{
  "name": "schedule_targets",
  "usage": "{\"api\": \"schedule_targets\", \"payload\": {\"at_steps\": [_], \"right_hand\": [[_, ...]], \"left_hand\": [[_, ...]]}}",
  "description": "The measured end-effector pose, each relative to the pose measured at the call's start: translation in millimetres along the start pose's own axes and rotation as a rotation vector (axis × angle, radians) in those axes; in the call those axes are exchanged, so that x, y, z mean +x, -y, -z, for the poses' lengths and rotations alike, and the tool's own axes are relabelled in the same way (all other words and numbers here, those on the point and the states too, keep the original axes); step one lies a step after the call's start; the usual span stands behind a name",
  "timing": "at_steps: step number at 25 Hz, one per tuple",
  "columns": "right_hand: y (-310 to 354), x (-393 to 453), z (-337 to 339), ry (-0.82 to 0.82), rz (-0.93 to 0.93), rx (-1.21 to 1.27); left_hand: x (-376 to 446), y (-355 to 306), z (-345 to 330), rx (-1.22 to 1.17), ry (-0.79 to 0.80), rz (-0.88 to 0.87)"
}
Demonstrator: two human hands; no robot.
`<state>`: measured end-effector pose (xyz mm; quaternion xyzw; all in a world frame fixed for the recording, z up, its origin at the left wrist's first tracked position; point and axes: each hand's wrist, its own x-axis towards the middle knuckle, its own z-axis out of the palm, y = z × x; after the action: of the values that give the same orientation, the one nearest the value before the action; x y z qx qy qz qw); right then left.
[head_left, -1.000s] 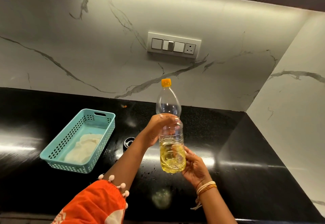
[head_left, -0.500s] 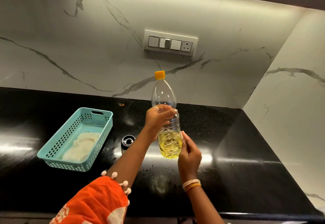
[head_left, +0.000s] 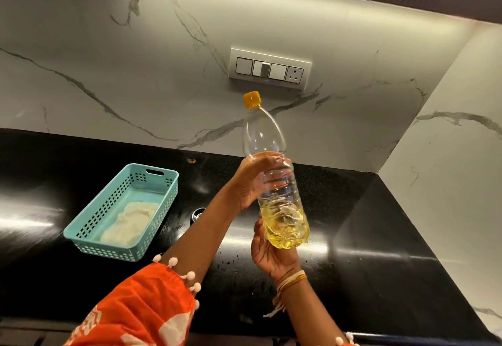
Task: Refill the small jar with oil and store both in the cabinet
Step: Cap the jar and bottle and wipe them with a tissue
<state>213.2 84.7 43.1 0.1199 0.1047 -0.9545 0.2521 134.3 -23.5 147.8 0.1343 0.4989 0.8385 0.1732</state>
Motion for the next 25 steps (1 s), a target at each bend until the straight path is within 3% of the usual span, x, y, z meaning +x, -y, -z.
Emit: {"api": "schedule_targets", "payload": {"at_steps": [5,9,13,18,22,25], "right_hand": [[0.5,-6.2,9.2,-0.097,0.047,0.096],[2.4,-17.0,14.5,-0.162,0.069,0.126],[5.7,-22.2,8.8,-0.304,0.154,-0.158],[16.6,-25.3,3.7,-0.532,0.498,-0.44],[21.2,-16.9,-1.9,-0.542,0.678,-0.552],[21.0,-8.3,-7.6,-0.441,0.548,-0.504]], "left_hand": [[2.0,1.8,4.8,0.034,-0.154,-0.138],[5.2,7.0,3.3,0.193,-0.284,-0.229],[5.0,8.4,5.1,0.291,-0.316,-0.252],[1.9,11.8,5.3,0.339,-0.343,-0.257],[-1.6,11.3,4.0,0.323,-0.326,-0.236],[-3.2,9.7,6.8,0.324,-0.323,-0.229]]}}
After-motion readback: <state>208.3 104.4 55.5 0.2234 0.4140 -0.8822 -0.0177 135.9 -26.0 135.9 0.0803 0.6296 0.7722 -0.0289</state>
